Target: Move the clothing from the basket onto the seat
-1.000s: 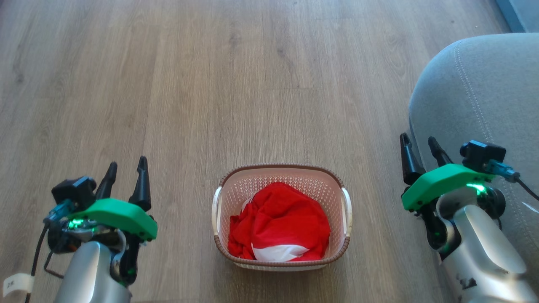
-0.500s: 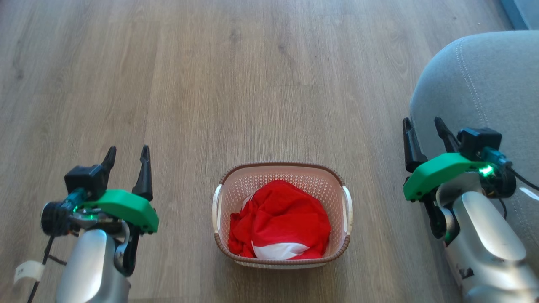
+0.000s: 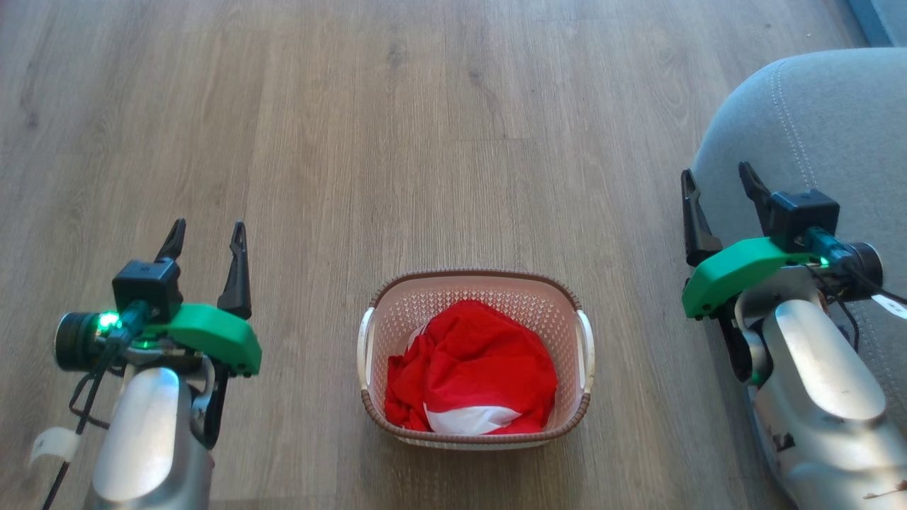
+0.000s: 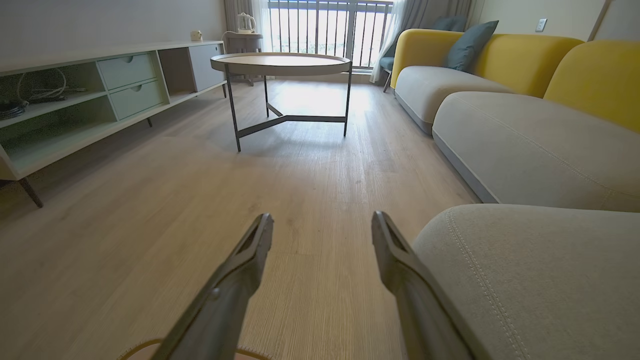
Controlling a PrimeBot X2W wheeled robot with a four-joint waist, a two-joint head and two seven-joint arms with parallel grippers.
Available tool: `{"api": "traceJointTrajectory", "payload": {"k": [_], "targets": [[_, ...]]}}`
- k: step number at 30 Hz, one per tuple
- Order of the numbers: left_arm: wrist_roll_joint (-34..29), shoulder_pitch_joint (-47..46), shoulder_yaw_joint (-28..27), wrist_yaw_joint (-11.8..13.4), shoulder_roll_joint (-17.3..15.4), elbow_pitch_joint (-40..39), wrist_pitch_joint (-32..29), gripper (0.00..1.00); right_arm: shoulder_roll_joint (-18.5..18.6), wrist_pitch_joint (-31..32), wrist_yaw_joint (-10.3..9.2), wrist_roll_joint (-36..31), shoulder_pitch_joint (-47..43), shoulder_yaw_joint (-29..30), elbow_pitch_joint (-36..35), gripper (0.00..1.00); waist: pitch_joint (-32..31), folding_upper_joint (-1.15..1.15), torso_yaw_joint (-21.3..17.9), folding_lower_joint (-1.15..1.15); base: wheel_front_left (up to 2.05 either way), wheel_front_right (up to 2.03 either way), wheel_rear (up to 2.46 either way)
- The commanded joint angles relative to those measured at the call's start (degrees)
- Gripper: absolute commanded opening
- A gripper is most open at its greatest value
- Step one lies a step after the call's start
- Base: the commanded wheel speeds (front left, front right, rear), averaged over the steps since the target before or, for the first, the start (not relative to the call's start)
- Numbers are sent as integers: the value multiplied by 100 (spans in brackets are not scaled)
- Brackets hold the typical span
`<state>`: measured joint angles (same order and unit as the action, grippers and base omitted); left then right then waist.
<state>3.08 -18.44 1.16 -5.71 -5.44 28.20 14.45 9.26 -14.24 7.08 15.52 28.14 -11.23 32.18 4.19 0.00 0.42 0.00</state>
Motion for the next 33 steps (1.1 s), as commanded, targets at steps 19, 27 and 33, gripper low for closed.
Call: {"api": "traceJointTrajectory", "payload": {"k": [19, 27, 33], "targets": [[0, -252, -414, -65, -40, -148, 55, 100, -105, -75, 41, 13, 120, 166, -283, 100, -7, 0, -15, 0, 0, 0, 0], [25, -277, -350, -108, 58, -155, 55, 100, -115, -75, 41, -47, 239, 223, -632, 100, 362, 0, -66, 0, 0, 0, 0], [58, -325, -233, -131, 138, -133, 55, 100, -143, -75, 41, -110, 323, 273, -872, 100, 741, 0, -130, 0, 0, 0, 0]]}}
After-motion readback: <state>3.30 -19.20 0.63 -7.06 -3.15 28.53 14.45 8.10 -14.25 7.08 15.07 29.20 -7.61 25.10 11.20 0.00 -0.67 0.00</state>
